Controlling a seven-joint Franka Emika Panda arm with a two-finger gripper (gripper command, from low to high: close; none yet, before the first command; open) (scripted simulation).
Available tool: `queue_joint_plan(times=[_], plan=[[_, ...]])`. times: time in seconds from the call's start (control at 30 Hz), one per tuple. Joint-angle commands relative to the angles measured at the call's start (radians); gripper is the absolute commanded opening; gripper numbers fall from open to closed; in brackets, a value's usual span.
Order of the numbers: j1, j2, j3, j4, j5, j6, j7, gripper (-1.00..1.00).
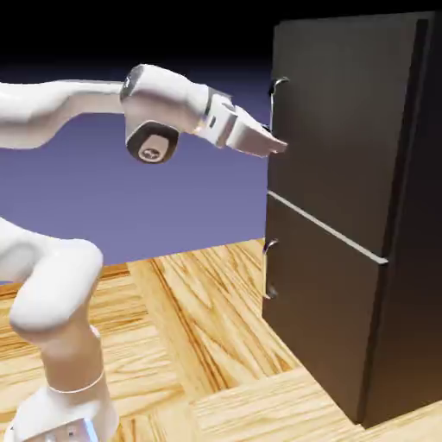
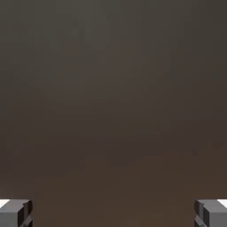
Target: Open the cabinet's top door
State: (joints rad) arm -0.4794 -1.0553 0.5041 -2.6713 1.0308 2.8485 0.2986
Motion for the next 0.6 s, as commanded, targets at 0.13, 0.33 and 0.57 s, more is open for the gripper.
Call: queue_joint_plan(times=[0.13, 0.33, 0.57], plan=[[-0.104, -0.102, 0.106, 0.029, 0.218, -0.040, -0.093, 0.00], [-0.228, -0.225, 0.234, 0.064, 0.479, -0.087, -0.205, 0.00], [-0.373, -0.369, 0.383, 0.105, 0.783, -0.143, -0.336, 0.00]])
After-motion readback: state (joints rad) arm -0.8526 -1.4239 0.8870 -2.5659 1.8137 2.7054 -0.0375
